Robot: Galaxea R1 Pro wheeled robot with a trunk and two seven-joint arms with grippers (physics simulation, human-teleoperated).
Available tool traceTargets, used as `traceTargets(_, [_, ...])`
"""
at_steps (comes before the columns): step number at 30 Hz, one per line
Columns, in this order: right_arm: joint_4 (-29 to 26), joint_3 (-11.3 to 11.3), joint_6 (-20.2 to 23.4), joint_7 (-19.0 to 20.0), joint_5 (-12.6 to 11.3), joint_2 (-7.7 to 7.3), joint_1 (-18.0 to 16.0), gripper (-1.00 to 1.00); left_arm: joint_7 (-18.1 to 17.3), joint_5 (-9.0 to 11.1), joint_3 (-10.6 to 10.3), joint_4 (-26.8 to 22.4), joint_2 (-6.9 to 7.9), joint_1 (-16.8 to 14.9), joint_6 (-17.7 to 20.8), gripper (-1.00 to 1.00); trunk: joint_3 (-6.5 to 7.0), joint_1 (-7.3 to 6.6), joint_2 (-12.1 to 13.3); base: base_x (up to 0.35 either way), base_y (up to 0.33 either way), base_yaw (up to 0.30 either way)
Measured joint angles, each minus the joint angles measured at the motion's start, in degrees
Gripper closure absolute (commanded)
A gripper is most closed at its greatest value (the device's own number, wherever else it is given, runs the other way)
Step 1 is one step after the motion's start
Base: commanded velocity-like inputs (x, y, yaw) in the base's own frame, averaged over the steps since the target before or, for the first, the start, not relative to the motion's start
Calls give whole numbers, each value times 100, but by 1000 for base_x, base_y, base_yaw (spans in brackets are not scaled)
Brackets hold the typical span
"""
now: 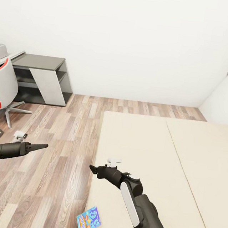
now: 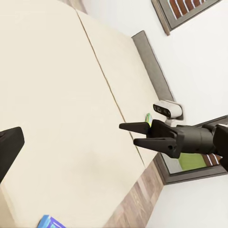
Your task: Put all the toys in the child's room - the three board games (two on the bed and one on the table), the two jigsaw puzzles on the table, and the tennis ball on the table - inside the toy box on the table in the child's room.
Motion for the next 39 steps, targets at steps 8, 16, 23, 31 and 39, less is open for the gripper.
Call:
traceTargets(8, [31, 4, -2, 0, 6, 0, 0, -100, 0, 0, -6, 16, 0, 2, 0, -100, 75, 0, 0, 0, 0, 0])
traceTargets(16, [34, 4, -3, 0, 10, 0, -1, -100, 0, 0, 2, 17, 0, 0, -1, -100, 151, 0, 0, 0, 0, 0])
traceTargets(23, [47, 5, -4, 0, 16, 0, -1, -100, 0, 0, -2, 17, 0, 0, -3, -100, 217, 0, 0, 0, 0, 0])
traceTargets(31, [56, 7, -5, 0, 14, 0, 0, -100, 0, 0, -5, 17, -1, 0, 0, -100, 293, 0, 0, 0, 0, 0])
traceTargets(39, [60, 3, -5, 0, 5, 0, -1, -100, 0, 0, -9, 17, 0, 0, 1, -100, 368, 0, 0, 0, 0, 0])
